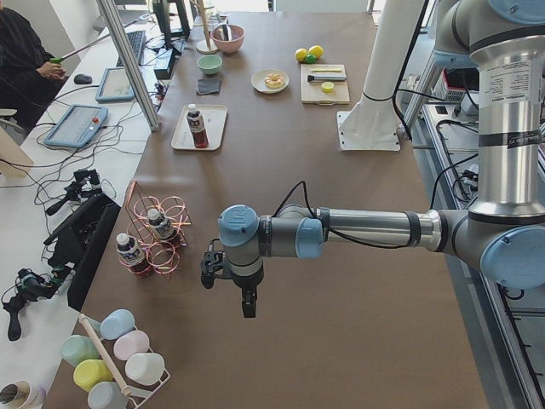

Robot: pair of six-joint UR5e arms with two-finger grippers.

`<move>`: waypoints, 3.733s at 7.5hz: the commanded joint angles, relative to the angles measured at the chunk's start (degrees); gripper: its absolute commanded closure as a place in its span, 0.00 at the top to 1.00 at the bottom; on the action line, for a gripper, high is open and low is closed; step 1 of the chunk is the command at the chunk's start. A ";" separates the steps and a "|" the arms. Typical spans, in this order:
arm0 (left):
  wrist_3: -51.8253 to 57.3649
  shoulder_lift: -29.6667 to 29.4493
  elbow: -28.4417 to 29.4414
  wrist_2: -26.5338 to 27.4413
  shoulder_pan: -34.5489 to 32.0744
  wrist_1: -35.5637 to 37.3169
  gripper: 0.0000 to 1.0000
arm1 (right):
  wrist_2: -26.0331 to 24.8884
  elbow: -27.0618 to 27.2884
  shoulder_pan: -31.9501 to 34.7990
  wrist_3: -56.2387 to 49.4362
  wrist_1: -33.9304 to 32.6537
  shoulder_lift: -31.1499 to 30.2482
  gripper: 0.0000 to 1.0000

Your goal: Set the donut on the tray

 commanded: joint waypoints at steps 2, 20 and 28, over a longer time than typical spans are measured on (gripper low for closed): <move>0.00 -0.08 -0.01 -0.04 0.37 -0.13 0.98 | 0.00 0.04 0.05 0.01 0.00 0.04 1.00; 0.00 -0.35 1.40 0.14 0.89 -0.13 0.98 | 1.67 7.07 -9.76 21.55 7.33 1.53 1.00; 0.00 0.00 1.66 0.14 0.89 -0.13 0.98 | -12.82 -1.18 -36.84 67.56 53.50 1.53 1.00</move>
